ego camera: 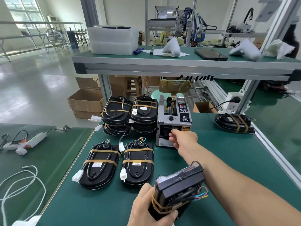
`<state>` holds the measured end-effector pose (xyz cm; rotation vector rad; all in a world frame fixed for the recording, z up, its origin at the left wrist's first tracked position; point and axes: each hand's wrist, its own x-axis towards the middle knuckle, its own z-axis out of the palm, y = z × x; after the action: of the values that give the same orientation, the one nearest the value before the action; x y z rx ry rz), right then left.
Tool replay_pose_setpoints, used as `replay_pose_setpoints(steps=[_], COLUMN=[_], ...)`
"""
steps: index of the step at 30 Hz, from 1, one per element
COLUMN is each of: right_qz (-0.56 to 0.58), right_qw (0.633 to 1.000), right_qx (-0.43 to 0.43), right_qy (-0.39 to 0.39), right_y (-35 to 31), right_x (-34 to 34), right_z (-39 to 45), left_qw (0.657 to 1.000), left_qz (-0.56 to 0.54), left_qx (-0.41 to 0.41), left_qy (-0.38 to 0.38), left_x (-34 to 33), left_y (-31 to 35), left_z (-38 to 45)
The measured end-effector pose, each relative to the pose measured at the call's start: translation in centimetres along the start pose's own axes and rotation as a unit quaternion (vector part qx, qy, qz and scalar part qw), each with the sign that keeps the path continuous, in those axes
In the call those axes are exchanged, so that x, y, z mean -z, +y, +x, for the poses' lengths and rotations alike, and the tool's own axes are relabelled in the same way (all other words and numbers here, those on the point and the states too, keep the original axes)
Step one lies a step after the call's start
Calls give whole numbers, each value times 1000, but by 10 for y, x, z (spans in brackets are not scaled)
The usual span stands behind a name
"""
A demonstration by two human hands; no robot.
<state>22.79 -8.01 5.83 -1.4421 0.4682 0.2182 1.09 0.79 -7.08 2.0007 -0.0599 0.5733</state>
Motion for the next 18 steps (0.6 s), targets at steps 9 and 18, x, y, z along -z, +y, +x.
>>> replay_pose_setpoints(steps=[9, 18], right_qz=[29, -76], right_qw=[999, 993], right_qx=[-12, -61], right_qy=[31, -61], right_y=[4, 9], right_x=[-9, 16], right_z=[4, -6], left_qw=[998, 999], left_qz=[-30, -25], left_qx=[47, 20], left_qy=[-17, 12], left_x=[-9, 4], left_y=[-34, 12], left_z=[-6, -1])
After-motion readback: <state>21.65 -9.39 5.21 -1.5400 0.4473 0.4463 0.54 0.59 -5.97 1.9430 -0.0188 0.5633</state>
